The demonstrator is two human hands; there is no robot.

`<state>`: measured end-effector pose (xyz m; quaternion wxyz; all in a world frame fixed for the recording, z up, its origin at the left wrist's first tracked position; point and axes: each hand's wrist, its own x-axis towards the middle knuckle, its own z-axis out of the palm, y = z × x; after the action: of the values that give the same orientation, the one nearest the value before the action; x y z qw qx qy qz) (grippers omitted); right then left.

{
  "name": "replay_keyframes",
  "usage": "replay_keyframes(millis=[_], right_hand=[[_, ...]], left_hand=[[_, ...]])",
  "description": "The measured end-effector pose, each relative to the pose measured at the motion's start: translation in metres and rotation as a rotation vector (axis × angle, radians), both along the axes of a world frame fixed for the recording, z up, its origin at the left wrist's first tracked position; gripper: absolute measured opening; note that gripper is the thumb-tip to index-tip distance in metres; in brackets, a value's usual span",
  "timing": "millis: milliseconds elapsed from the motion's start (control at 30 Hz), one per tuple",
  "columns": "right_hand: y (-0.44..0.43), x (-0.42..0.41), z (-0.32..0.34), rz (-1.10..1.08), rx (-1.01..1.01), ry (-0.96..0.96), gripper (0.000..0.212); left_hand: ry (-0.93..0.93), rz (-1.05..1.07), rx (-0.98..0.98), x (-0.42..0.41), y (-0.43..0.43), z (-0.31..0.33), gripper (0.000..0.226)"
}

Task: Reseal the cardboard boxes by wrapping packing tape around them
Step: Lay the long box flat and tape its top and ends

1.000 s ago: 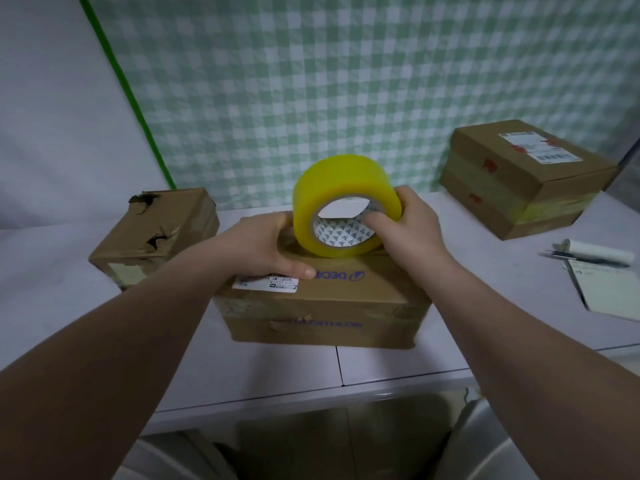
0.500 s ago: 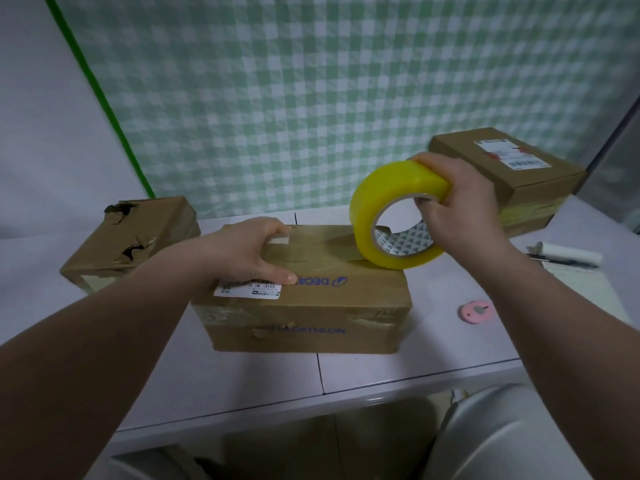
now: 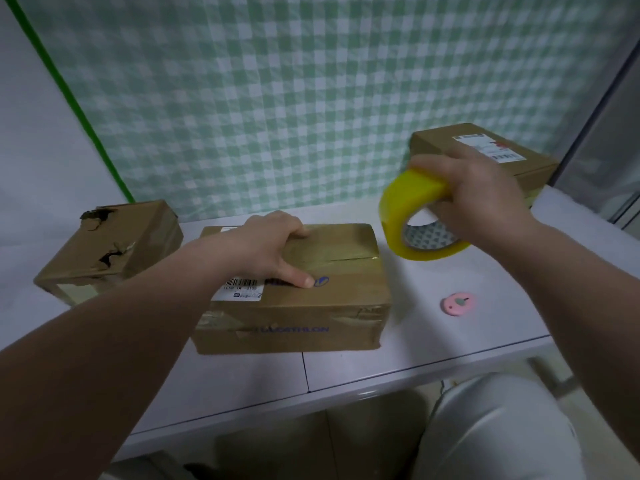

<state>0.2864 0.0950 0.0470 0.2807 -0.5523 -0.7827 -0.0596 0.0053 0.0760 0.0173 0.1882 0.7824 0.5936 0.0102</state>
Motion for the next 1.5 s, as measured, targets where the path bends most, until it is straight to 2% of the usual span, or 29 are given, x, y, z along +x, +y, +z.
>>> replay_keyframes(millis=[367, 767, 833, 1000, 1133, 1300, 1500], right_hand=[[-0.01, 0.009, -0.038, -0.006, -0.05, -0.155, 0.057], [-0.018, -0.003, -0.065, -0.136, -0.159, -0.15, 0.062], [-0.019, -0.01, -0.066, -0.202, -0.172, -0.149, 0.064], [-0.021, -0.016, -0.07, -0.288, -0.149, -0.145, 0.06], [-0.021, -0.017, -0.077, -0.302, -0.136, -0.089, 0.059], [-0.021, -0.019, -0.081, -0.317, -0.133, -0.043, 0.057], [-0.023, -0.02, -0.082, -0.327, -0.142, -0.04, 0.055]], left_hand=[[0.004, 0.011, -0.012, -0.001, -0.002, 0.002, 0.094], [-0.004, 0.055, -0.005, -0.005, -0.017, -0.005, 0.094], [0.037, 0.102, 0.011, -0.005, -0.025, -0.011, 0.098], [0.17, 0.368, 0.175, -0.02, -0.044, -0.024, 0.135], [0.218, 0.512, 0.117, -0.033, -0.056, -0.027, 0.131], [0.264, 0.425, 0.09, -0.009, -0.058, -0.027, 0.123], [0.172, 0.265, 0.062, 0.043, -0.057, -0.025, 0.116]])
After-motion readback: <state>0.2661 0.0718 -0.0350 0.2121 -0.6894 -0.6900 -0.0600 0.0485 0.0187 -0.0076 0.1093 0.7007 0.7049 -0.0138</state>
